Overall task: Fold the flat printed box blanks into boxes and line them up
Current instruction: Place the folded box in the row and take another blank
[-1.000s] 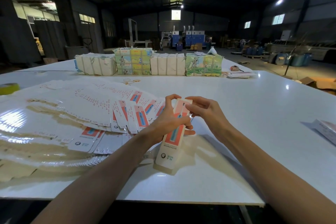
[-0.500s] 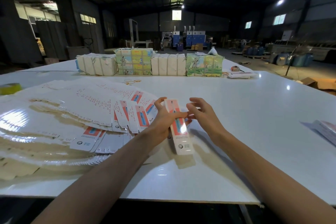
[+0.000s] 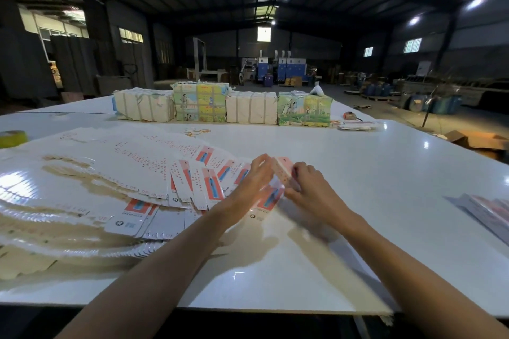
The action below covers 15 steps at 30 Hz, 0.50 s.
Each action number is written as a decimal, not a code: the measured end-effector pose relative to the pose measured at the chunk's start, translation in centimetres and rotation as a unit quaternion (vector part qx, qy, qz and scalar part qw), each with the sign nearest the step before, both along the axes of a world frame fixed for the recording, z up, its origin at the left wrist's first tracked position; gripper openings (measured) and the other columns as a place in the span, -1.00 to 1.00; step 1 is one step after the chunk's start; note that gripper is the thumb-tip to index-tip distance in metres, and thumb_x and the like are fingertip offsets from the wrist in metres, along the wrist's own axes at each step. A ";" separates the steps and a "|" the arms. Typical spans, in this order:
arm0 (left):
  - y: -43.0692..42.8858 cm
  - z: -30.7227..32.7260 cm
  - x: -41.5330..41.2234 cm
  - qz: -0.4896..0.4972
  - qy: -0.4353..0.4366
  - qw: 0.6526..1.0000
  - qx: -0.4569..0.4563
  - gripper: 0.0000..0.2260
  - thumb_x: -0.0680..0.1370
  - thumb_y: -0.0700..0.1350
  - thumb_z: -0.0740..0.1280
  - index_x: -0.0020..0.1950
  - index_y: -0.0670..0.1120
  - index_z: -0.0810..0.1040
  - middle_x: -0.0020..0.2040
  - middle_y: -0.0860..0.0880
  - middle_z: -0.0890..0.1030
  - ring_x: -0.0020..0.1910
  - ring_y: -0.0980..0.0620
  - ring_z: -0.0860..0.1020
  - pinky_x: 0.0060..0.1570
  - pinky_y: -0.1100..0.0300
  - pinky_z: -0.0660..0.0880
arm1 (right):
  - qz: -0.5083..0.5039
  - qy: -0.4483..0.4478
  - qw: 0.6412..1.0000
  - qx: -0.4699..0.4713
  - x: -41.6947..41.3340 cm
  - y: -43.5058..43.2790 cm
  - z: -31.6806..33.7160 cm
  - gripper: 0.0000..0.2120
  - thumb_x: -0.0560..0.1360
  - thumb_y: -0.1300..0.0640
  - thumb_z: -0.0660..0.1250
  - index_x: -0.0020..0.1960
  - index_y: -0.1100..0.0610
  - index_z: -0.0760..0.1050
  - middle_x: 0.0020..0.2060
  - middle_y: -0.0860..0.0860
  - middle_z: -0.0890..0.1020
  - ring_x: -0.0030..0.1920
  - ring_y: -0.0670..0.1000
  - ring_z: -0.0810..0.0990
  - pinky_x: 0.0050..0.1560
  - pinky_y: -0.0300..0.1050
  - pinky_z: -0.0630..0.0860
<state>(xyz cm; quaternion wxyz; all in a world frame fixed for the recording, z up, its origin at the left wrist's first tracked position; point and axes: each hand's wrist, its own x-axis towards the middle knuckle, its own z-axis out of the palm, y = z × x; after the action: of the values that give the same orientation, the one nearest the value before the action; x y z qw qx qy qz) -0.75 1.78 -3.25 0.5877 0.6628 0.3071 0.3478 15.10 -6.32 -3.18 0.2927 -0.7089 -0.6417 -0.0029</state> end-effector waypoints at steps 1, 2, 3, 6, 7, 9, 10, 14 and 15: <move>0.3 -0.5 -0.1 0.045 0.098 0.987 0.120 -0.61 0.73 0.19 0.16 0.56 0.20 0.33 0.49 -0.02 0.51 0.30 -0.01 0.59 0.22 0.02 0.59 | -0.022 -0.006 1.000 0.009 1.1 -0.4 -0.2 -0.72 0.60 0.06 0.37 0.19 0.18 0.38 0.10 0.13 0.52 0.11 0.21 0.49 -0.06 -0.01 0.34; 0.7 -1.1 -0.2 0.073 0.170 0.960 0.208 -0.60 0.74 0.18 0.15 0.58 0.16 0.35 0.50 -0.02 0.50 0.33 -0.01 0.57 0.31 -0.02 0.55 | -0.050 -0.014 0.999 0.014 2.4 -0.7 -0.4 -0.71 0.61 0.07 0.36 0.21 0.20 0.39 0.13 0.18 0.53 0.13 0.25 0.50 -0.01 0.03 0.38; 0.9 -1.6 -0.3 0.078 0.226 0.935 0.261 -0.56 0.73 0.20 0.16 0.59 0.12 0.36 0.54 -0.02 0.48 0.40 -0.03 0.52 0.39 -0.06 0.46 | -0.082 -0.025 0.996 0.009 3.9 -1.0 -0.5 -0.70 0.62 0.07 0.34 0.25 0.22 0.40 0.17 0.22 0.54 0.17 0.28 0.49 0.06 0.08 0.43; 0.8 -3.1 -0.5 0.038 0.355 0.870 0.341 -0.49 0.63 0.33 0.23 0.47 0.08 0.46 0.45 0.00 0.52 0.44 -0.10 0.48 0.39 -0.07 0.42 | -0.175 -0.056 0.981 -0.056 8.3 -2.4 -1.5 -0.62 0.68 0.01 0.24 0.37 0.25 0.38 0.26 0.28 0.51 0.27 0.32 0.46 0.21 0.17 0.44; 0.7 -3.3 -0.5 0.030 0.382 0.852 0.357 -0.54 0.62 0.34 0.23 0.35 0.07 0.51 0.32 0.00 0.58 0.34 -0.11 0.56 0.30 -0.07 0.50 | -0.199 -0.075 0.974 -0.084 9.3 -3.0 -2.0 -0.59 0.69 -0.01 0.22 0.40 0.25 0.37 0.28 0.27 0.49 0.29 0.31 0.45 0.22 0.17 0.44; 0.8 -3.3 -0.2 0.037 0.394 0.838 0.375 -0.57 0.62 0.33 0.25 0.29 0.05 0.54 0.17 0.02 0.63 0.17 -0.07 0.62 0.17 -0.03 0.57 | -0.232 -0.125 0.958 -0.113 10.9 -4.4 -3.0 -0.55 0.70 -0.01 0.20 0.47 0.26 0.34 0.33 0.26 0.48 0.33 0.29 0.45 0.24 0.14 0.45; 0.8 -3.3 -0.1 0.048 0.387 0.839 0.379 -0.56 0.63 0.30 0.27 0.35 0.05 0.53 0.20 0.01 0.63 0.16 -0.05 0.62 0.18 -0.02 0.57 | -0.240 -0.149 0.952 -0.114 11.6 -5.1 -3.4 -0.53 0.69 0.00 0.20 0.50 0.25 0.32 0.33 0.25 0.48 0.33 0.28 0.46 0.24 0.12 0.45; 0.9 -3.2 0.1 0.085 0.365 0.850 0.371 -0.38 0.60 0.24 0.37 0.57 0.01 0.33 0.40 -0.05 0.55 0.29 -0.08 0.56 0.24 0.02 0.47 | -0.255 -0.171 0.944 -0.117 14.1 -7.3 -3.2 -0.53 0.73 0.01 0.20 0.53 0.23 0.28 0.34 0.19 0.39 0.35 0.23 0.40 0.20 0.10 0.49; 0.8 -3.1 0.1 0.092 0.371 0.848 0.368 -0.35 0.60 0.25 0.39 0.58 -0.02 0.31 0.40 -0.06 0.55 0.27 -0.07 0.57 0.22 0.05 0.47 | -0.266 -0.176 0.940 -0.119 14.6 -7.9 -3.0 -0.54 0.73 0.01 0.20 0.53 0.23 0.28 0.34 0.18 0.39 0.35 0.22 0.40 0.20 0.09 0.50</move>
<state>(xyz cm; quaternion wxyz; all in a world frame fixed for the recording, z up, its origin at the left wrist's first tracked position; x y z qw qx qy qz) -0.61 2.58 -6.36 0.1088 0.8787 0.4115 0.2160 29.73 -14.23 -6.18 0.0771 -0.8713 -0.4670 -0.1292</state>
